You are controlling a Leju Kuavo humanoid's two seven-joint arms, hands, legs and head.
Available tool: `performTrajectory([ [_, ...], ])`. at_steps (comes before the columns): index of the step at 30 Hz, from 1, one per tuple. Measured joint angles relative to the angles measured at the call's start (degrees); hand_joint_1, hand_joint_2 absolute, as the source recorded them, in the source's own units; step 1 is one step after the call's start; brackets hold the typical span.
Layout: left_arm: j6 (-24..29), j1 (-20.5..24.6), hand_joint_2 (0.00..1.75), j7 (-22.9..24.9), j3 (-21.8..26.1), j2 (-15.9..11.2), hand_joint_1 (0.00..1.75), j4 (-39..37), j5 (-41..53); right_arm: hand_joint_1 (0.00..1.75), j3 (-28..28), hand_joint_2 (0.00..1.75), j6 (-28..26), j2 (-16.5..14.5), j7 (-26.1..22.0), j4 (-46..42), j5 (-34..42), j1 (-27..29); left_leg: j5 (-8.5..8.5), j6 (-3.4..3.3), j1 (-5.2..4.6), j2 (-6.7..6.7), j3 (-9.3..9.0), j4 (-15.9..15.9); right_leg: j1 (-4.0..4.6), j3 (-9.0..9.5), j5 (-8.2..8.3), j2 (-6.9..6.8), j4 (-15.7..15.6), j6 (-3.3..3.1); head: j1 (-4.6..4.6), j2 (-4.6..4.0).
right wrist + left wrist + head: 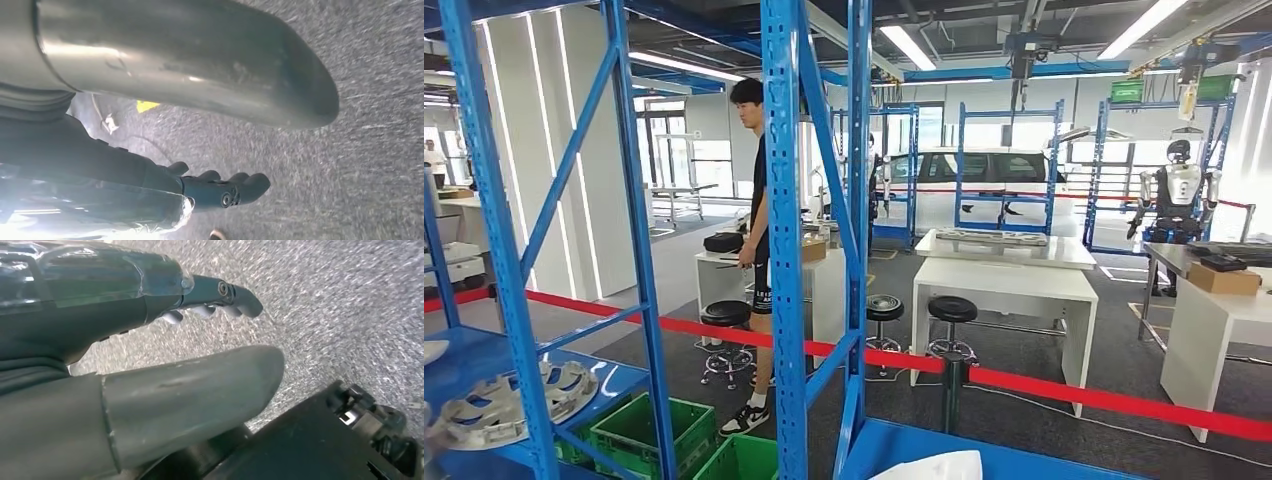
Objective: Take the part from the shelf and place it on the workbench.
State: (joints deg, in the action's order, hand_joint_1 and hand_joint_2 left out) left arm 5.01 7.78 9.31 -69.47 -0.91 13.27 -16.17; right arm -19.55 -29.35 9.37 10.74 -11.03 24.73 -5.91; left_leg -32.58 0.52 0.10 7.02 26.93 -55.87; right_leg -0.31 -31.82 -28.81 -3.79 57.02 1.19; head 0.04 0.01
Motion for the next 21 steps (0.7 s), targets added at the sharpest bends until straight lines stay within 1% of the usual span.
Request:
performTrajectory([
  [1, 0.0, 0.11, 0.0, -0.02, -0.01, 0.01, 0.0, 0.0, 0.0, 0.0, -0.04, 0.0, 0.0, 0.01, 0.0, 0.0, 0.0, 0.07, -0.32, 0.31, 0.11, -0.03, -0.22, -0.05, -0.06, 0.07, 0.01, 0.53, -0.14, -0.36, 0.01, 0.01],
  [2, 0.01, 0.23, 0.0, -0.09, -0.01, 0.02, 0.0, 0.01, 0.0, 0.0, -0.08, 0.0, 0.0, 0.02, 0.02, 0.01, -0.01, 0.09, -1.02, 0.58, 0.27, -1.5, -0.07, -0.73, -0.16, 0.2, 0.06, 1.06, -0.32, -0.74, 0.02, 0.0],
  [3, 0.01, 0.31, 0.0, -0.17, -0.01, 0.03, 0.0, 0.01, 0.0, 0.0, -0.09, 0.0, -0.01, 0.04, 0.07, 0.01, -0.01, 0.02, -2.24, 0.8, 0.42, -3.45, 0.65, -2.48, -0.3, 0.34, 0.15, 1.59, -0.53, -1.11, 0.01, 0.0],
  [4, 0.01, 0.3, 0.0, -0.26, -0.01, 0.03, 0.0, 0.01, -0.01, 0.0, -0.11, 0.0, -0.01, 0.05, 0.11, 0.01, -0.03, -0.07, -3.93, 0.94, 0.55, -5.61, 2.12, -5.56, -0.39, 0.46, 0.2, 2.18, -0.69, -1.41, 0.0, 0.0],
  [5, 0.01, 0.22, 0.0, -0.33, -0.01, 0.04, 0.0, 0.01, -0.01, 0.0, -0.13, 0.0, -0.01, 0.04, 0.16, 0.01, -0.05, -0.15, -5.64, 0.99, 0.59, -7.29, 4.04, -9.34, -0.35, 0.48, 0.17, 2.83, -0.72, -1.62, -0.03, -0.01],
  [6, 0.01, 0.08, 0.0, -0.34, -0.02, 0.04, 0.0, 0.01, -0.02, 0.0, -0.16, 0.0, -0.01, 0.01, 0.19, 0.01, -0.06, -0.19, -6.94, 0.99, 0.57, -7.63, 6.21, -13.17, -0.28, 0.49, 0.11, 3.6, -0.69, -1.79, -0.05, 0.0],
  [7, 0.0, -0.06, 0.0, -0.34, -0.03, 0.04, 0.0, 0.0, -0.02, 0.0, -0.18, 0.0, 0.01, -0.03, 0.19, 0.01, -0.08, -0.2, -7.3, 0.96, 0.55, -7.61, 7.97, -15.82, -0.19, 0.54, 0.03, 4.46, -0.63, -1.88, -0.07, 0.01],
  [8, 0.0, -0.15, 0.0, -0.32, -0.04, 0.04, 0.0, 0.0, -0.02, 0.0, -0.2, 0.0, 0.02, -0.07, 0.19, 0.01, -0.1, -0.18, -6.44, 0.86, 0.51, -7.56, 8.88, -16.43, -0.11, 0.64, -0.07, 5.34, -0.56, -1.92, -0.08, 0.01],
  [9, 0.0, -0.19, 0.0, -0.29, -0.05, 0.05, 0.0, 0.0, -0.02, 0.0, -0.22, 0.0, 0.02, -0.1, 0.19, 0.01, -0.11, -0.16, -4.55, 0.66, 0.47, -7.68, 8.93, -15.17, -0.06, 0.79, -0.19, 6.25, -0.49, -1.91, -0.09, 0.01],
  [10, 0.0, -0.2, 0.0, -0.23, -0.05, 0.05, 0.0, 0.0, -0.02, 0.0, -0.24, 0.0, 0.02, -0.13, 0.19, 0.01, -0.14, -0.14, -1.9, 0.38, 0.44, -8.37, 8.05, -12.04, -0.03, 1.02, -0.34, 7.1, -0.43, -1.83, -0.09, 0.01],
  [11, 0.0, -0.19, 0.0, -0.14, -0.06, 0.04, 0.0, 0.0, -0.02, 0.0, -0.3, 0.0, 0.02, -0.15, 0.19, 0.01, -0.16, -0.12, 0.36, -0.02, 0.5, -10.18, 6.87, -8.65, -0.05, 1.11, -0.51, 7.88, -0.39, -1.69, -0.08, 0.0],
  [12, 0.01, -0.21, 0.0, -0.03, -0.06, 0.04, 0.0, 0.0, -0.03, 0.0, -0.41, 0.0, 0.01, -0.17, 0.19, 0.01, -0.22, -0.17, 1.95, -0.32, 0.6, -11.91, 5.77, -5.64, -0.08, 1.15, -0.68, 8.68, -0.26, -1.47, -0.05, -0.02],
  [13, 0.01, -0.23, 0.0, 0.12, -0.06, 0.04, 0.0, 0.0, -0.05, 0.0, -0.53, 0.0, -0.02, -0.17, 0.19, 0.01, -0.33, -0.23, 2.6, -0.54, 0.62, -13.25, 4.96, -3.62, -0.19, 1.02, -0.77, 9.45, -0.15, -1.19, -0.06, -0.01],
  [14, 0.01, -0.26, 0.0, 0.27, -0.07, 0.05, 0.0, 0.0, -0.09, 0.0, -0.64, 0.0, -0.07, -0.2, 0.19, 0.01, -0.46, -0.27, 2.49, -0.69, 0.6, -13.89, 4.58, -2.79, -0.35, 0.77, -0.79, 10.23, -0.09, -0.87, -0.05, -0.01],
  [15, 0.01, -0.28, 0.0, 0.4, -0.07, 0.07, 0.0, 0.0, -0.15, 0.0, -0.73, 0.0, -0.13, -0.24, 0.19, 0.01, -0.58, -0.29, 2.32, -0.77, 0.48, -13.24, 4.35, -2.34, -0.51, 0.64, -0.72, 11.09, -0.14, -0.48, -0.05, -0.01],
  [16, 0.01, -0.28, 0.0, 0.52, -0.08, 0.11, 0.0, 0.0, -0.2, 0.0, -0.77, 0.0, -0.19, -0.24, 0.19, 0.0, -0.67, -0.25, 2.22, -1.0, 0.49, -12.33, 4.08, -1.96, -0.68, 0.47, -0.71, 11.68, -0.2, -0.12, -0.07, 0.01],
  [17, 0.01, -0.26, 0.0, 0.6, -0.09, 0.13, 0.0, -0.01, -0.25, 0.0, -0.84, 0.0, -0.23, -0.29, 0.19, -0.01, -0.71, -0.21, 2.28, -1.28, 0.54, -11.47, 3.78, -1.58, -0.66, 0.28, -0.97, 11.09, 0.1, 0.22, -0.04, 0.0],
  [18, 0.01, -0.24, 0.0, 0.65, -0.09, 0.19, 0.0, -0.01, -0.28, 0.0, -0.92, 0.0, -0.32, -0.27, 0.19, -0.01, -0.77, -0.28, 2.32, -1.57, 0.61, -10.49, 3.43, -1.18, -0.57, -0.29, -1.79, 9.7, 1.32, 0.55, -0.01, 0.0],
  [19, 0.01, -0.24, 0.0, 0.71, -0.09, 0.25, 0.0, -0.02, -0.42, 0.0, -1.02, 0.0, -0.49, -0.23, 0.24, -0.01, -0.96, -0.41, 2.34, -1.85, 0.67, -9.47, 3.1, -0.82, -0.47, -1.49, -3.22, 7.83, 3.84, 0.82, 0.02, 0.0],
  [20, 0.01, -0.28, 0.0, 0.77, -0.09, 0.28, 0.0, -0.02, -0.67, 0.0, -1.16, 0.0, -0.65, -0.25, 0.34, -0.01, -1.27, -0.56, 2.23, -2.02, 0.56, -8.5, 2.87, -0.72, -0.37, -3.18, -4.94, 5.86, 7.3, 1.08, 0.04, 0.0],
  [21, 0.0, -0.34, 0.44, 0.84, -0.09, 0.33, 0.0, -0.02, -1.05, 0.0, -1.36, 0.0, -0.77, -0.26, 0.48, -0.02, -1.63, -0.68, 2.07, -2.14, 0.49, -7.55, 2.76, -0.7, -0.42, -5.12, -6.56, 4.82, 11.04, 1.32, 0.04, 0.0],
])
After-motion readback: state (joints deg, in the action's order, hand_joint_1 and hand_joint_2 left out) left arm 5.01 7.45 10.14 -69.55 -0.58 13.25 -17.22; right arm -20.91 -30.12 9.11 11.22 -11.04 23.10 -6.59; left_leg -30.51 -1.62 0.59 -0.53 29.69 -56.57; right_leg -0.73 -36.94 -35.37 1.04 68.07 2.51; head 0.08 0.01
